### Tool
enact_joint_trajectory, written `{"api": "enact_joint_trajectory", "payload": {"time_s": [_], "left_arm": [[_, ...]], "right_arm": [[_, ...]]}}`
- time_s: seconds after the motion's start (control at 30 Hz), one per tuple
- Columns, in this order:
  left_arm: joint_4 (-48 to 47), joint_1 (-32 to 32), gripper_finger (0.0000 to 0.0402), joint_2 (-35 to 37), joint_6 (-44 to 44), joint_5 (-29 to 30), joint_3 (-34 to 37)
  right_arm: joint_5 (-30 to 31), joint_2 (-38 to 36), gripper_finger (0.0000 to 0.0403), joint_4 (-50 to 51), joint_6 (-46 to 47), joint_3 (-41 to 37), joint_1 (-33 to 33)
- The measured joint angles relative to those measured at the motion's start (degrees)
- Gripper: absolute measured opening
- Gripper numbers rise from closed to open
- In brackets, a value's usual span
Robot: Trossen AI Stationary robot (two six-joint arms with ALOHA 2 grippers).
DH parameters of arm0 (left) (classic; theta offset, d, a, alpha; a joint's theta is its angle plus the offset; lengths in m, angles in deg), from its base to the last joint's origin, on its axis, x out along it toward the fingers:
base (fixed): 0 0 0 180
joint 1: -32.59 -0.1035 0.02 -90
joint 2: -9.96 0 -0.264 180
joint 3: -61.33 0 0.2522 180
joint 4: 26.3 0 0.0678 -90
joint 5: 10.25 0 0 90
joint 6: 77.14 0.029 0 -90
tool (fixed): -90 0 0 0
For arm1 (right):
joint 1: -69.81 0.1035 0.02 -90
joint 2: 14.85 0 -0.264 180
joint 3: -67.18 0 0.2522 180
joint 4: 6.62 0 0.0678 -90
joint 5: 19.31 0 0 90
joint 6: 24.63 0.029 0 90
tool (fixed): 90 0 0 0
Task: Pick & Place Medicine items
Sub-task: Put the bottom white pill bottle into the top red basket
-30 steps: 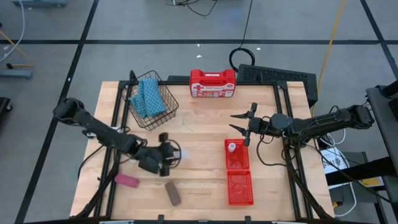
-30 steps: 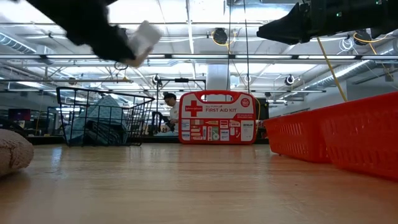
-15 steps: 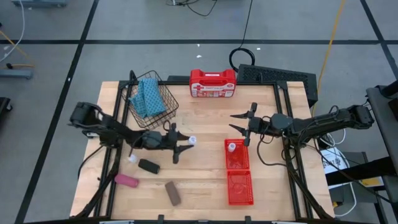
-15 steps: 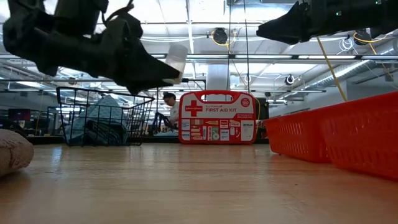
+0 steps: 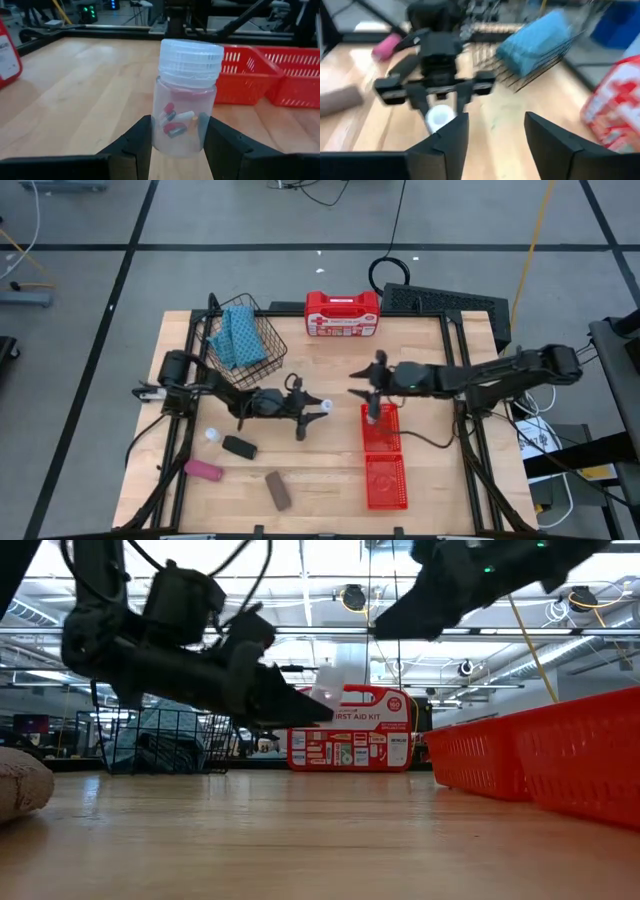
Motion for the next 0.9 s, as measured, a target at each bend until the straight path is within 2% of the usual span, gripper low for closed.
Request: {"api": "enact_joint_trajectory", "payload": {"time_s": [0.27,0.47,0.7,0.9], "left_arm": [[-0.07,-2.45,0.0147,-4.31,1.08,-3.29,-4.5],[-0.06,-2.7,0.0147,-4.21,3.01,-4.09,-6.61],[-0.57,-2.74,0.0147,-4.21,2.97,-4.83,-7.4],[-0.61,-2.74,0.0147,-4.21,3.0,-4.31,-7.38]], "right_arm": [[-5.03,11.57,0.0255,11.6,0.9,10.36,0.0],[-5.99,16.57,0.0274,13.24,-0.41,14.04,0.0],[-6.0,17.24,0.0248,14.79,-0.67,14.1,0.02],[-6.11,17.22,0.0185,15.55,-0.66,14.1,0.04]]}}
